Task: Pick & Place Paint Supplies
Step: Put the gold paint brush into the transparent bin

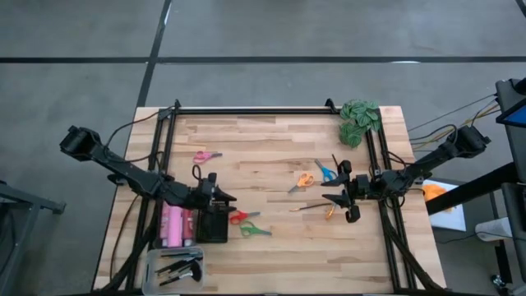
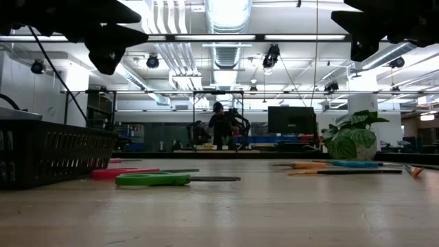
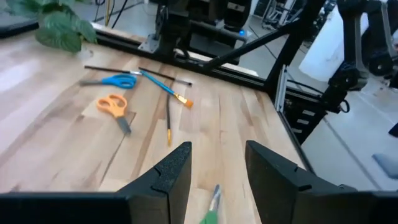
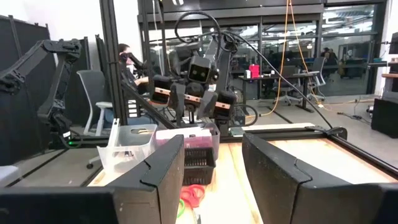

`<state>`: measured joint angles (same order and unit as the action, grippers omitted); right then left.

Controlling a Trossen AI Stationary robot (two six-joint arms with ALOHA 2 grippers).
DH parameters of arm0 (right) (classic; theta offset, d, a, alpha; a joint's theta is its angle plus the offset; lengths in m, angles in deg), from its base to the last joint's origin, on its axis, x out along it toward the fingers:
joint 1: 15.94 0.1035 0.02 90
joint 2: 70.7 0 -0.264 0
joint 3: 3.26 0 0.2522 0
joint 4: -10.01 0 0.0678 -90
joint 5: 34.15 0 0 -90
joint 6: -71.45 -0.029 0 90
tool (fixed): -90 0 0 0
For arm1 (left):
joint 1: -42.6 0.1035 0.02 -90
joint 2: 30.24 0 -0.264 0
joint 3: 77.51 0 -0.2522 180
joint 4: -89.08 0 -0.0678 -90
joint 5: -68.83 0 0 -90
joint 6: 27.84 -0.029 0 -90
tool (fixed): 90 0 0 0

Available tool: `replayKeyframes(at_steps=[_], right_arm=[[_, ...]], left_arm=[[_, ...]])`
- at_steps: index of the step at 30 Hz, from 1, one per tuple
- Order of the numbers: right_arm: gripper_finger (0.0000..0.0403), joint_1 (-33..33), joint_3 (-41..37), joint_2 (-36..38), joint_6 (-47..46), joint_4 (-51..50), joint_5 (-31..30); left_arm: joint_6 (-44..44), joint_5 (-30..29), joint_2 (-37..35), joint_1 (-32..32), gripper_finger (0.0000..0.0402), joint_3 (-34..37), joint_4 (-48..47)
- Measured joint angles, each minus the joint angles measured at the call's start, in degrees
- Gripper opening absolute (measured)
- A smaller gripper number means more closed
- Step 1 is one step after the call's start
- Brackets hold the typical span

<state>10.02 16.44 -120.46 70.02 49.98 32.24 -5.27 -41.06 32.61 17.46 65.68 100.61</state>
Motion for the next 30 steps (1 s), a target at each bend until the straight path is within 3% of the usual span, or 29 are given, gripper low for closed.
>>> replayKeyframes(at_steps=[10,16,25,30], right_arm=[[0.0159,-0.16,0.0,-0.01,-0.1,0.85,-1.95],[0.0159,-0.14,0.0,-0.28,-13.96,2.25,-3.02],[0.0159,-0.09,0.0,-0.19,-14.61,5.1,-3.98],[0.0159,-0.09,1.3,-0.84,-17.63,-3.24,-2.04]], left_arm=[[-6.1,0.03,0.0,0.0,0.0152,-0.17,0.15],[-6.1,0.03,0.0,0.0,0.0152,-0.17,-1.91],[-5.64,0.03,0.0,0.0,0.0152,-0.17,-6.81],[-5.64,0.03,0.0,0.0,0.0152,-0.17,-6.79]])
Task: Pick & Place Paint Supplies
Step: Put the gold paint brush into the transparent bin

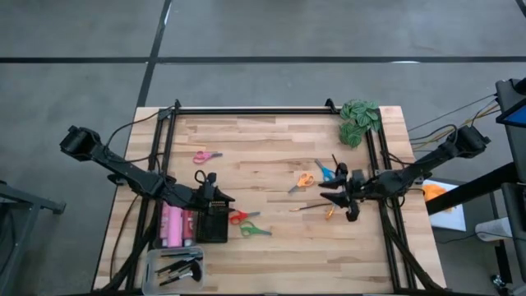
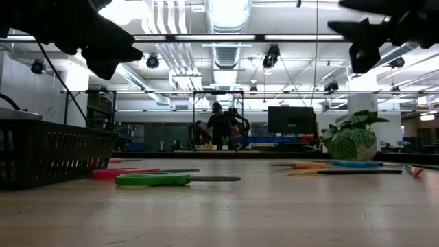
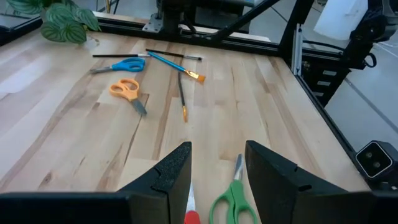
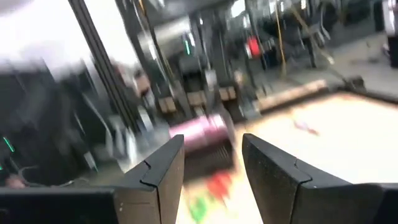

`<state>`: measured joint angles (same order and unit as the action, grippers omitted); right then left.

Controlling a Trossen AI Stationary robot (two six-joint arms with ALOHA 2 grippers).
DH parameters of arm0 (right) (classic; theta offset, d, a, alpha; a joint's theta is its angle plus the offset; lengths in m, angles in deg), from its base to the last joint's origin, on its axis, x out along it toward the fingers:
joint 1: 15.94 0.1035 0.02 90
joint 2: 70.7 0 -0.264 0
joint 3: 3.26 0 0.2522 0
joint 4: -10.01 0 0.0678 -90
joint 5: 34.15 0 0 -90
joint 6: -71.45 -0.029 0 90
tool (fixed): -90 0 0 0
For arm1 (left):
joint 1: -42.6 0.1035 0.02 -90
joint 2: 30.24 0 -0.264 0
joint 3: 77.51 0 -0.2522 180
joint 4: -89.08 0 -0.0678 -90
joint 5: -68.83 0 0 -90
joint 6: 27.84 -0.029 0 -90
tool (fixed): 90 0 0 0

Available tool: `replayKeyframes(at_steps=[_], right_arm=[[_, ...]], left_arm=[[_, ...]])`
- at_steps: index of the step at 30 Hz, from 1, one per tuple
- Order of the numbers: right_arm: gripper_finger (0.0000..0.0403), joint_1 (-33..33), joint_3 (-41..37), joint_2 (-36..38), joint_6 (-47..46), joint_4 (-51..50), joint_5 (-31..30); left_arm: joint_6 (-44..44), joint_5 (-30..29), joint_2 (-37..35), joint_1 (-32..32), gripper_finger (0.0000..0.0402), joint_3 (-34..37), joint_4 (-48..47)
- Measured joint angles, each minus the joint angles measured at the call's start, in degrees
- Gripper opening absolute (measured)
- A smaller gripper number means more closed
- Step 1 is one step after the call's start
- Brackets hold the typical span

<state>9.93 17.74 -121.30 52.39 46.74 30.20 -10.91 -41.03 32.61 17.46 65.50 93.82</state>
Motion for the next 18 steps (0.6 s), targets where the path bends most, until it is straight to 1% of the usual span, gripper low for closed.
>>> replayKeyframes(at_steps=[2,6,8,10,12,13,15,18], right_arm=[[0.0159,0.0,2.81,-0.57,0.42,-9.77,0.0],[0.0159,0.0,11.65,-3.08,-1.74,-35.44,0.01],[0.0159,0.0,16.67,-5.33,-4.86,-47.66,0.02],[0.0159,0.0,21.05,-8.32,-9.68,-55.93,0.02],[0.0159,0.0,24.6,-11.43,-13.88,-60.59,0.08],[0.0159,0.0,26.09,-13.07,-14.39,-61.5,0.31],[0.0159,0.0,28.57,-16.3,-12.43,-62.09,1.78],[0.0159,-0.02,31.29,-20.82,-7.97,-62.3,6.56]], left_arm=[[0.0,0.0,0.0,0.0,0.0152,0.0,0.0],[0.01,0.0,0.0,0.0,0.0152,0.0,0.0],[0.02,0.0,0.0,-0.01,0.0152,0.0,0.0],[0.03,0.0,0.0,-0.02,0.0152,0.0,0.0],[0.03,0.0,0.0,-0.02,0.0152,0.0,0.0],[0.04,0.0,0.0,-0.02,0.0152,0.0,0.0],[0.07,0.0,0.0,-0.02,0.0152,0.0,0.0],[0.21,0.0,0.0,-0.02,0.0152,0.0,0.0]])
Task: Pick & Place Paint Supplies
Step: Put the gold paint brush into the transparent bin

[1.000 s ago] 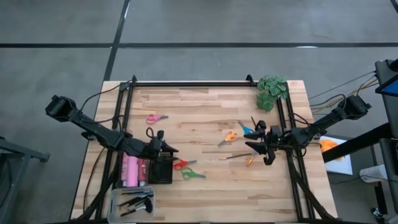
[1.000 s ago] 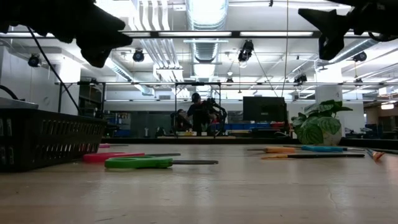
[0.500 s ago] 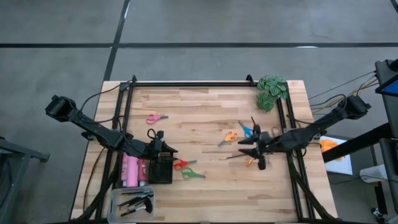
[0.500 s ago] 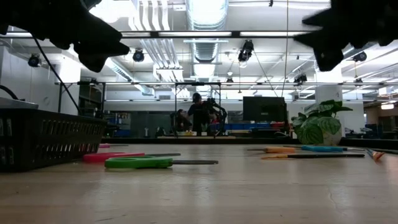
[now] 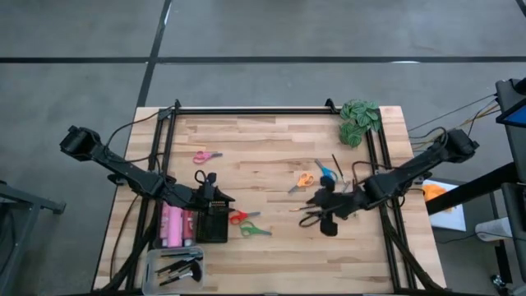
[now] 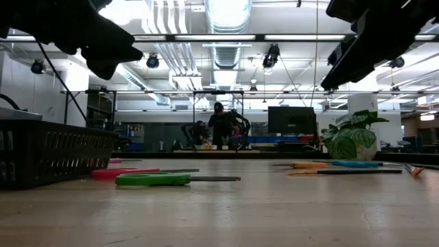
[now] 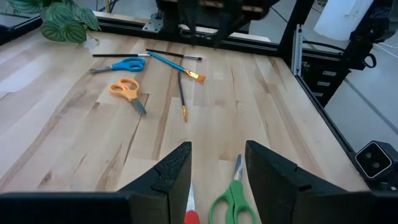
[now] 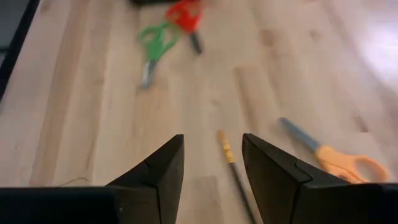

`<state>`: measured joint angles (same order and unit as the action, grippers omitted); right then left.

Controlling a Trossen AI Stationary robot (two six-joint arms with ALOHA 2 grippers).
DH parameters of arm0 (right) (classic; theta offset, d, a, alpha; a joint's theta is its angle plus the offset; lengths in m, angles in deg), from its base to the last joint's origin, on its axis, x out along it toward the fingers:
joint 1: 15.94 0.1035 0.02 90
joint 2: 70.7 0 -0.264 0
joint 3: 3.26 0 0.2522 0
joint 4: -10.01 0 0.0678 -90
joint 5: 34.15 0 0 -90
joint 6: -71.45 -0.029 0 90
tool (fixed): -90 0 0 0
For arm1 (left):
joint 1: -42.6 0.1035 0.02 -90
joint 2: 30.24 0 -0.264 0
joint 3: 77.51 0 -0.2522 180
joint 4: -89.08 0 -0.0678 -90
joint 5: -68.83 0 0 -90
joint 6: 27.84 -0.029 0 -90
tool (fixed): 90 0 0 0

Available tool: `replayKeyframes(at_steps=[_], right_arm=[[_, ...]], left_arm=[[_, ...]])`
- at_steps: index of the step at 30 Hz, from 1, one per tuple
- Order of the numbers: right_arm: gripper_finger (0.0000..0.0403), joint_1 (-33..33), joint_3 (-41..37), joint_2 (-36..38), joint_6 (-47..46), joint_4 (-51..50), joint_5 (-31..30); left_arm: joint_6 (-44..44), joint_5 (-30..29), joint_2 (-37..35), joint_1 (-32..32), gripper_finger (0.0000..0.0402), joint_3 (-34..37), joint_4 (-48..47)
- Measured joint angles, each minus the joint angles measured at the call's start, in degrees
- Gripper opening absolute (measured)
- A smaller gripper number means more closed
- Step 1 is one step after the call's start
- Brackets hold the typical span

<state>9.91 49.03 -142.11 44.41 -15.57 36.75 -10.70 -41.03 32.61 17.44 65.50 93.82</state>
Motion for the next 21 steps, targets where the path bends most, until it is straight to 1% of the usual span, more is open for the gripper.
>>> replayKeyframes(at_steps=[3,8,12,17,21], right_arm=[[0.0159,-0.12,2.15,-3.83,1.59,-0.81,2.8],[0.0159,-0.44,4.28,-9.2,1.55,-6.76,2.99],[0.0159,-0.44,4.37,-12.47,1.22,-7.74,2.86],[0.0159,-1.03,4.37,-14.72,0.43,-8.07,2.79],[0.0159,-2.08,4.3,-15.06,0.42,-9.09,2.73]], left_arm=[[0.92,0.0,0.0,0.0,0.0152,0.0,-0.01],[1.32,0.0,0.0,0.0,0.0152,0.0,-0.01],[1.3,0.0,0.0,0.0,0.0152,0.0,0.0],[1.28,0.0,0.02,0.0,0.0152,0.0,-0.02],[1.28,0.0,0.02,0.0,0.0152,0.0,-0.01]])
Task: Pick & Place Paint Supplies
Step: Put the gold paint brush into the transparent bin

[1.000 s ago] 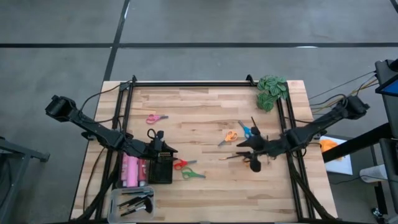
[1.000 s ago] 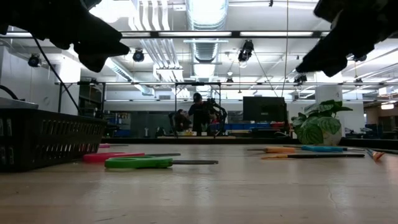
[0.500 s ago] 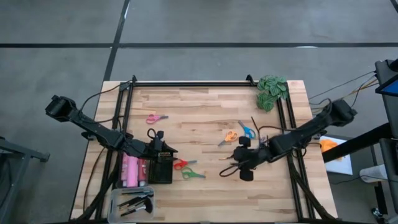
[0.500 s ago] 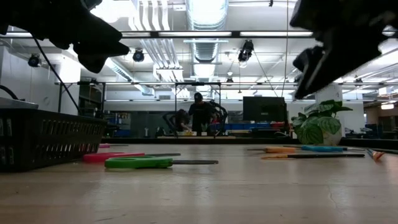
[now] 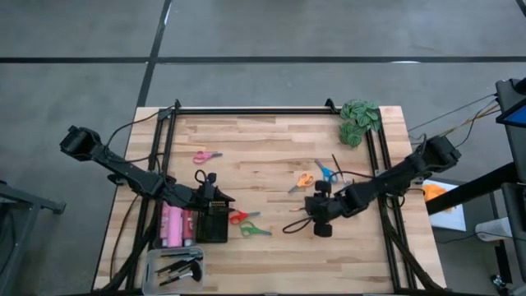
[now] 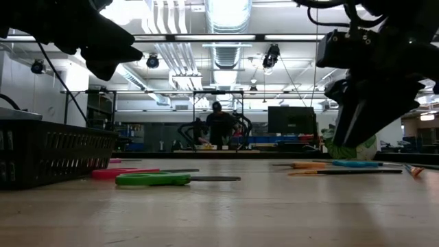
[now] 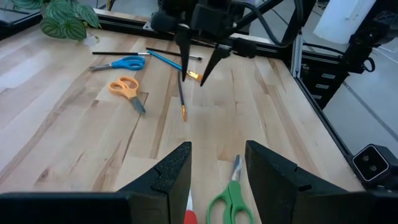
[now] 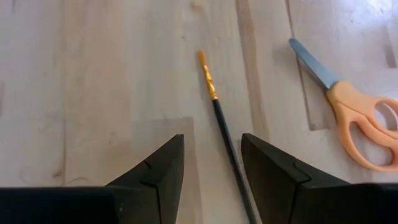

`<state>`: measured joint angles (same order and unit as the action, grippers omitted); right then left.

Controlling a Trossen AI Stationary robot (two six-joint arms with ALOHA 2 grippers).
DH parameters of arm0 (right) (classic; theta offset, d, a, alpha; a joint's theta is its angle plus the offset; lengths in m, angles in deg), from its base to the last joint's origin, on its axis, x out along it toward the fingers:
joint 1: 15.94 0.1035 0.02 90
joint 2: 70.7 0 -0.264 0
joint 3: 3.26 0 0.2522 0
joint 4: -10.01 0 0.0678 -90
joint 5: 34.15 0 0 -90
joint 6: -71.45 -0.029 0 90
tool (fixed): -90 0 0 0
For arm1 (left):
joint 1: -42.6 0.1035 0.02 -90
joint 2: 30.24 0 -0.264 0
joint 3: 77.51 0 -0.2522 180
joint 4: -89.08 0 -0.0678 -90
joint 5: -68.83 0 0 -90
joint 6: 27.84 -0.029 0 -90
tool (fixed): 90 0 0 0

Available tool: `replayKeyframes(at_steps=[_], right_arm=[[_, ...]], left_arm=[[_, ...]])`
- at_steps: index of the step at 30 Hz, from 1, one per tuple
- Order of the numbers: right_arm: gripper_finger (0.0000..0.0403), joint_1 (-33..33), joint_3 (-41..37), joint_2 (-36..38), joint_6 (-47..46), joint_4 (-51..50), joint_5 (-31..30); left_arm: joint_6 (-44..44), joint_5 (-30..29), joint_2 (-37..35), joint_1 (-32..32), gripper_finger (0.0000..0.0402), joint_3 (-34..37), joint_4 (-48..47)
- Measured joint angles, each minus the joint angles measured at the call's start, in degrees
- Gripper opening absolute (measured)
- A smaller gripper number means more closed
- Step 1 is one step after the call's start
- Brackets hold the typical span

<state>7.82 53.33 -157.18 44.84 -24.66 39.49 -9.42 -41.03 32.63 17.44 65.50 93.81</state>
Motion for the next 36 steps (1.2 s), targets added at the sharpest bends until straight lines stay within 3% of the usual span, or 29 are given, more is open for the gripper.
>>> replayKeyframes(at_steps=[11,25,36], right_arm=[[0.0159,-4.71,-1.02,-0.38,0.05,-0.42,3.21],[0.0159,-4.65,-1.78,-4.95,-0.27,-0.57,3.41],[0.0159,-7.08,-1.82,-4.22,-3.27,-0.94,10.01]], left_arm=[[-0.04,0.0,0.0,0.0,0.0152,0.0,-0.05],[-0.15,0.0,0.0,0.0,0.0152,0.0,-0.9],[-0.13,0.0,0.0,0.0,0.0152,0.0,-0.88]])
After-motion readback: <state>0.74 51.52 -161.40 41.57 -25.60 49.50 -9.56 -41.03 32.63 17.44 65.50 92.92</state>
